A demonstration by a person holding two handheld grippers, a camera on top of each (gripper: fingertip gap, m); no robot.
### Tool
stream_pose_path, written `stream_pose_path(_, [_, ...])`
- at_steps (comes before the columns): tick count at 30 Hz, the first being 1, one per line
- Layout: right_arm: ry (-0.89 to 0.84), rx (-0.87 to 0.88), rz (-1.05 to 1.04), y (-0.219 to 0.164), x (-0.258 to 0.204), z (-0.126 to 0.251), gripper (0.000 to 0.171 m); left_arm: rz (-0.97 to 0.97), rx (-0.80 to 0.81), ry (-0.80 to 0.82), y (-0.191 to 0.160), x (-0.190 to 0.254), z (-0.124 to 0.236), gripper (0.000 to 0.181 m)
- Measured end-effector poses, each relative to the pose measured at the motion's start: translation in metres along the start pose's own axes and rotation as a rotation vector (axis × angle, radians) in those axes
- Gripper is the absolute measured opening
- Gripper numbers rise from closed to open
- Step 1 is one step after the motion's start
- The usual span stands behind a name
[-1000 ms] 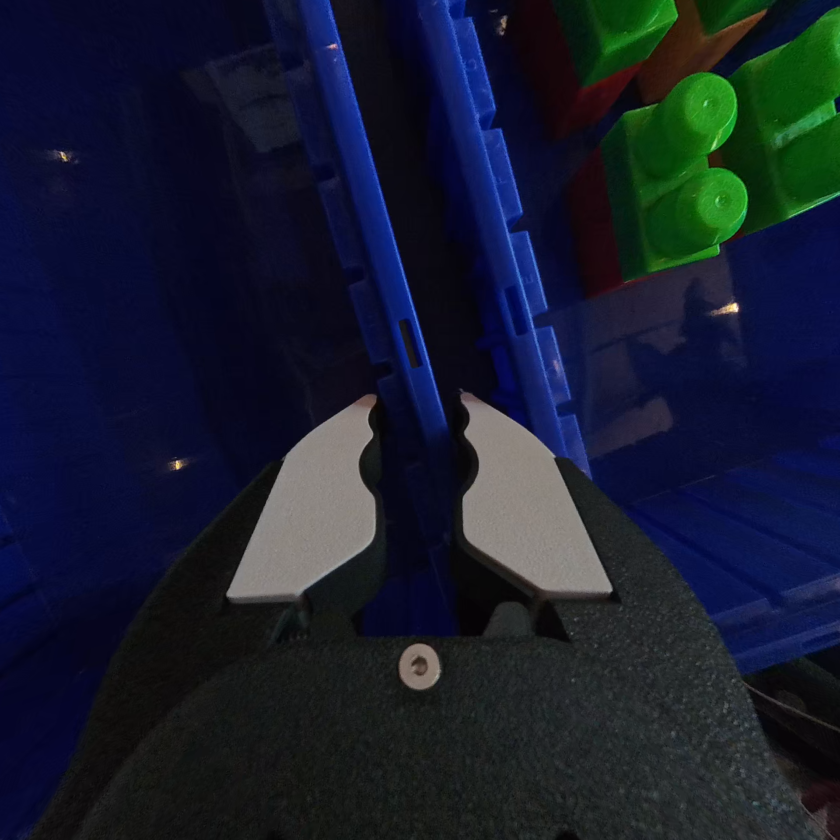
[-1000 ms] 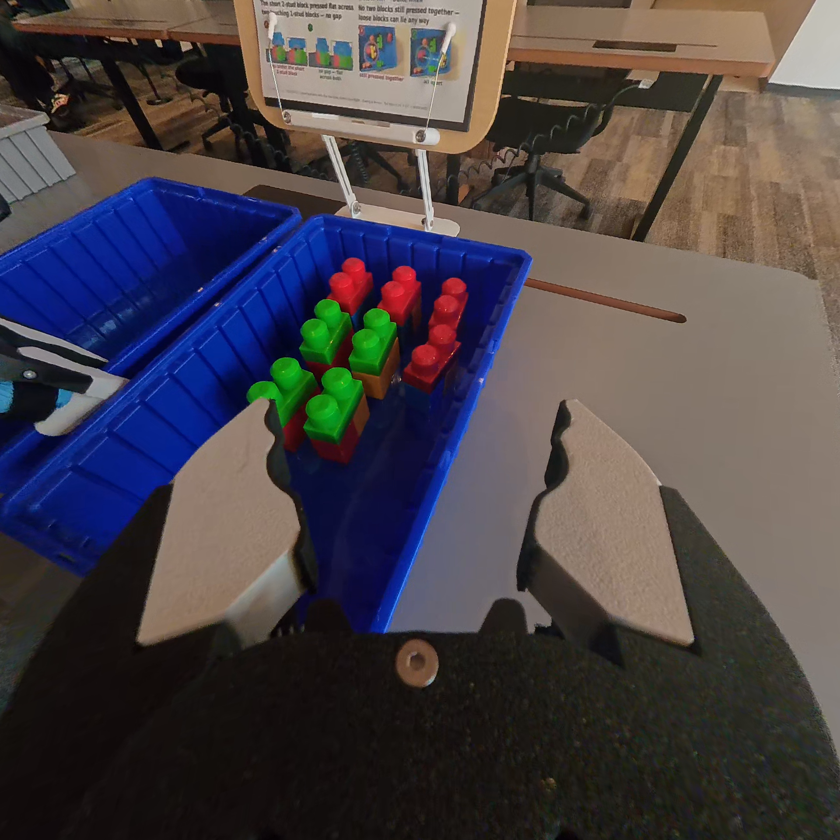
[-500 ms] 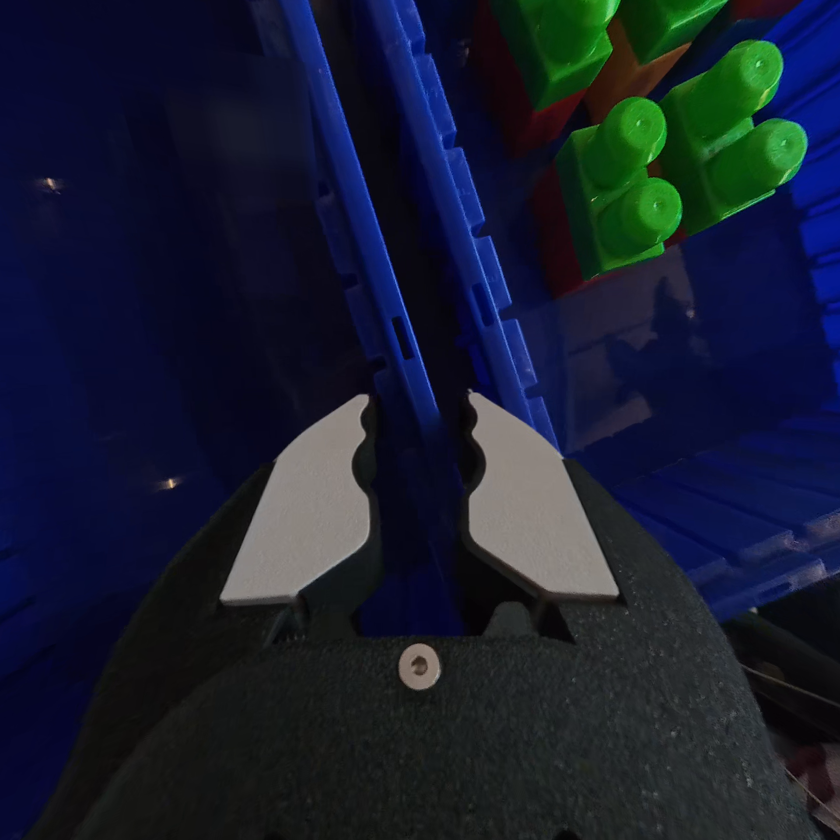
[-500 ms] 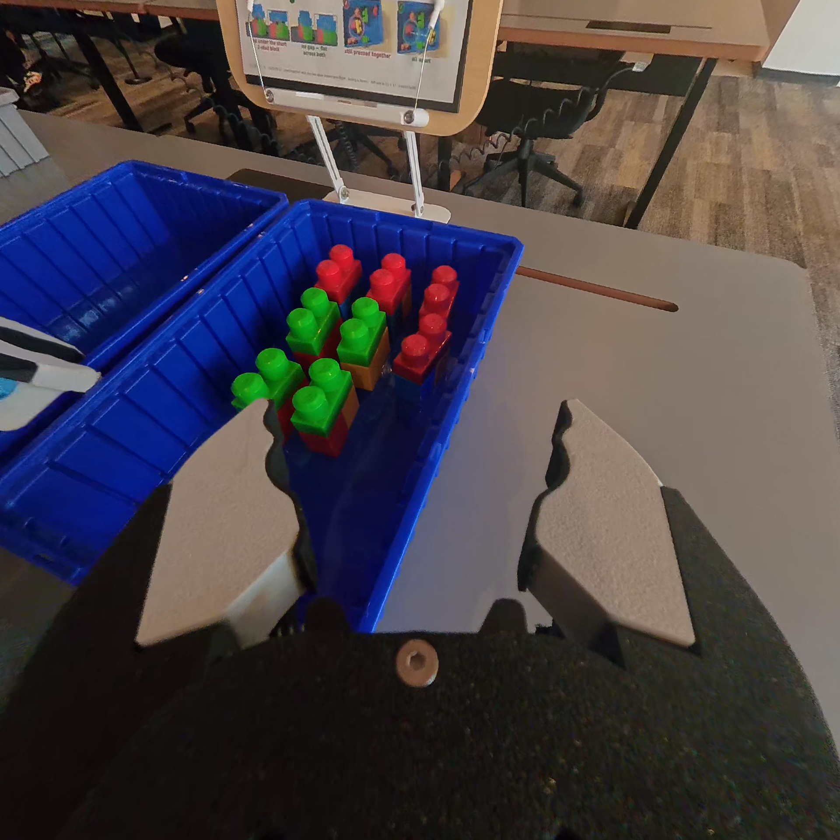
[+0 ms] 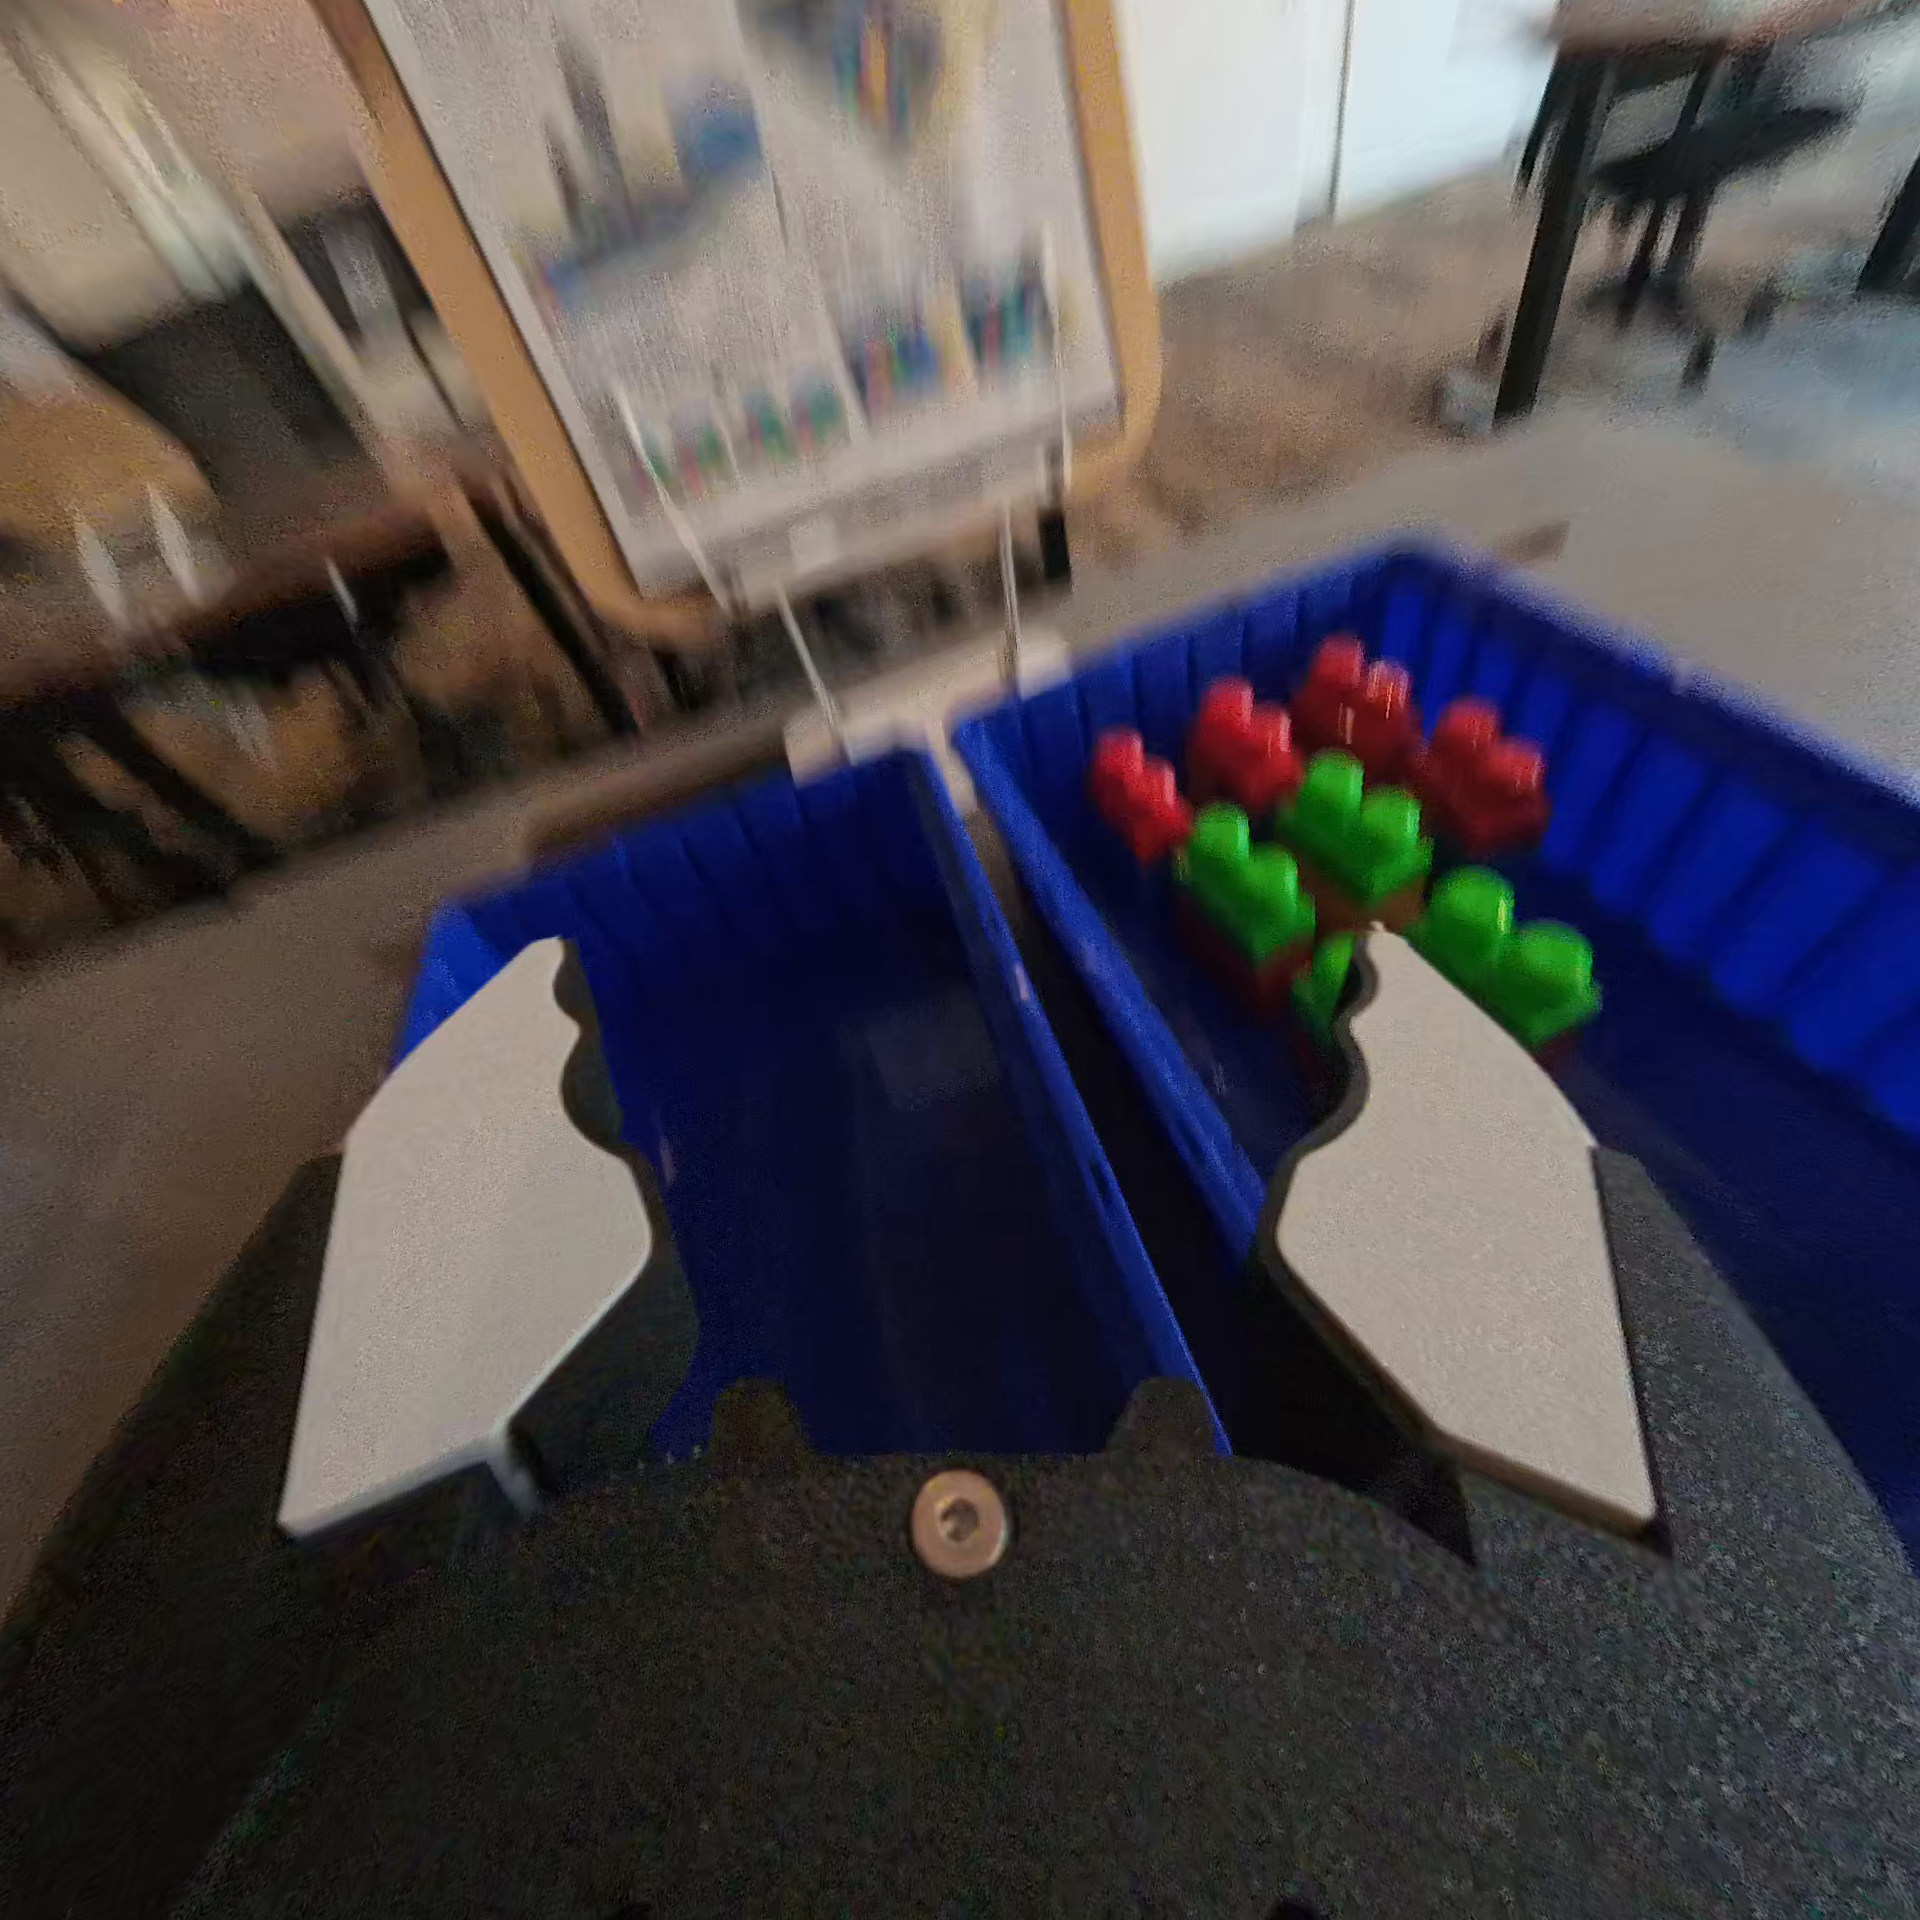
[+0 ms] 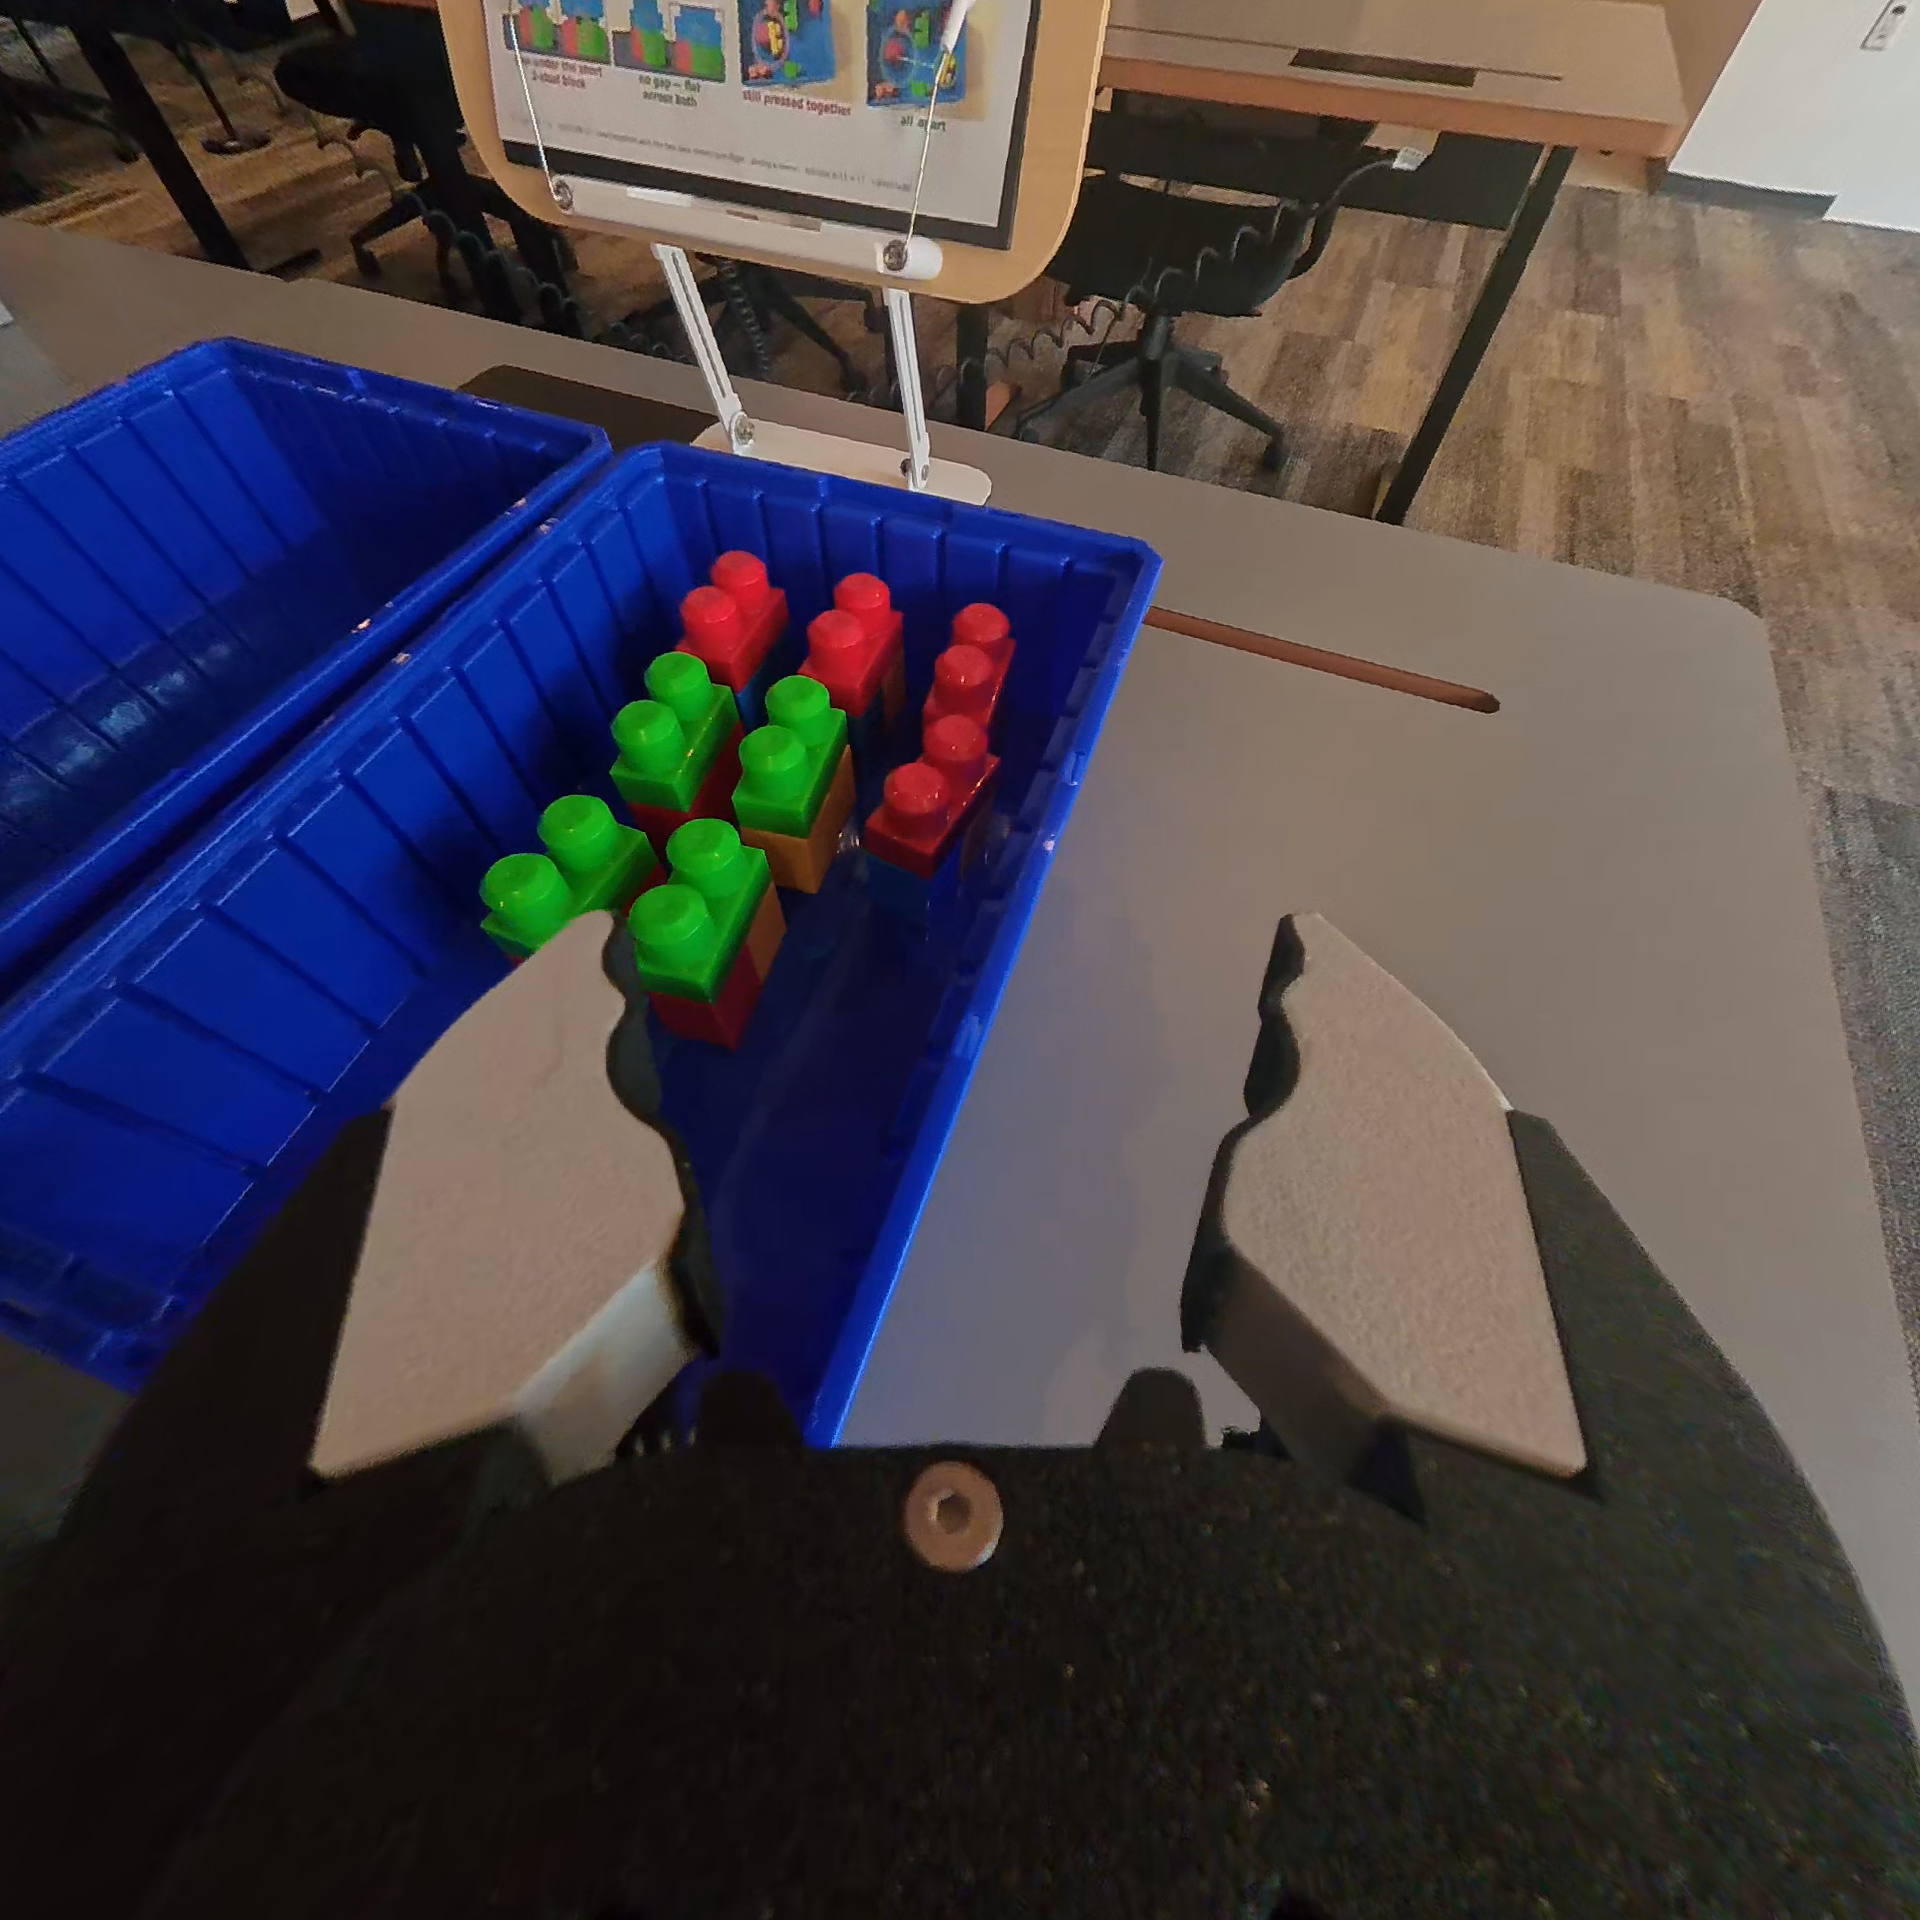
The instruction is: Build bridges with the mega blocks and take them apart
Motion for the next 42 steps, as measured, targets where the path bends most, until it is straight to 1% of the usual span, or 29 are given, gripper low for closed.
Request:
stream_pose_path(2, [-0.011, 0.005, 0.003, 0.000, 0.001, 0.000, 0.111, -0.063, 0.306, 0.022, 0.023, 0.001, 0.021, 0.145])
stream_pose_path(3, [-0.018, 0.010, 0.004, 0.001, 0.002, 0.001, 0.110, -0.087, 0.436, 0.009, 0.031, 0.004, 0.032, 0.145])
stream_pose_path(4, [-0.023, 0.019, 0.007, 0.001, 0.002, 0.001, 0.108, -0.101, 0.529, -0.019, 0.038, 0.006, 0.042, 0.145])
stream_pose_path(5, [-0.028, 0.032, 0.012, 0.002, 0.002, 0.001, 0.106, -0.101, 0.577, -0.048, 0.042, 0.007, 0.048, 0.145])
stream_pose_path(7, [-0.029, 0.062, 0.025, 0.005, 0.002, 0.002, 0.099, -0.090, 0.565, -0.124, 0.044, 0.008, 0.052, 0.144])
stream_pose_path(8, [-0.025, 0.081, 0.032, 0.006, 0.001, 0.003, 0.096, -0.078, 0.540, -0.153, 0.044, 0.008, 0.051, 0.144])
stream_pose_path(9, [-0.015, 0.102, 0.043, 0.008, 0.000, 0.004, 0.093, -0.081, 0.516, -0.197, 0.044, 0.009, 0.051, 0.139])
stream_pose_path(10, [-0.002, 0.123, 0.051, 0.010, -0.001, 0.005, 0.094, -0.098, 0.488, -0.241, 0.042, 0.011, 0.051, 0.123])
stream_pose_path(13, [0.031, 0.143, 0.054, 0.013, -0.005, 0.006, 0.099, -0.115, 0.431, -0.283, 0.037, 0.013, 0.049, 0.071])
stream_pose_path(14, [0.036, 0.137, 0.048, 0.013, -0.005, 0.005, 0.101, -0.089, 0.403, -0.280, 0.036, 0.013, 0.047, 0.058])
stream_pose_path(15, [0.043, 0.119, 0.043, 0.012, -0.006, 0.004, 0.102, -0.067, 0.362, -0.279, 0.035, 0.012, 0.044, 0.055])
stream_pose_path(16, [0.049, 0.090, 0.043, 0.010, -0.006, 0.001, 0.103, -0.057, 0.306, -0.278, 0.033, 0.012, 0.039, 0.056])
stream_pose_path(20, [0.046, -0.081, 0.021, 0.000, -0.001, -0.021, 0.103, -0.012, -0.059, -0.251, 0.018, 0.011, 0.004, 0.060])
stream_pose_path(21, [0.073, -0.123, 0.011, 0.000, 0.001, -0.029, 0.101, -0.002, -0.137, -0.268, 0.014, 0.012, -0.006, 0.055])
stream_pose_path(23, [0.106, -0.203, -0.004, 0.003, 0.006, -0.047, 0.097, 0.055, -0.236, -0.332, 0.009, 0.016, -0.028, 0.053])
stream_pose_path(25, [0.123, -0.262, -0.019, 0.006, 0.012, -0.062, 0.097, 0.102, -0.298, -0.400, 0.006, 0.021, -0.047, 0.045])
stream_pose_path(27, [0.153, -0.302, -0.026, 0.009, 0.014, -0.074, 0.093, 0.123, -0.347, -0.428, 0.003, 0.025, -0.064, 0.038])
stream_pose_path(32, [0.181, -0.432, -0.069, -0.001, 0.018, -0.104, 0.090, 0.182, -0.512, -0.446, -0.014, 0.029, -0.106, 0.027])
stream_pose_path(36, [0.235, -0.523, -0.101, -0.011, 0.014, -0.118, 0.089, 0.234, -0.591, -0.422, -0.024, 0.026, -0.122, 0.025])
stream_pose_path(38, [0.246, -0.572, -0.112, -0.016, 0.013, -0.124, 0.089, 0.269, -0.641, -0.448, -0.027, 0.029, -0.127, 0.023])
stream_pose_path(42, [0.270, -0.630, -0.138, -0.023, 0.010, -0.133, 0.087, 0.312, -0.715, -0.431, -0.034, 0.027, -0.136, 0.016])
Point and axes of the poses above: each gripper's, where its closed fingertips meet, z back along the fingers, y out of its top, x = y × z across the jaws, the point moved 7 cm from there along z, back along the fingers, and after that the axes turned 4 degrees about -y, right-handed, at the moved point
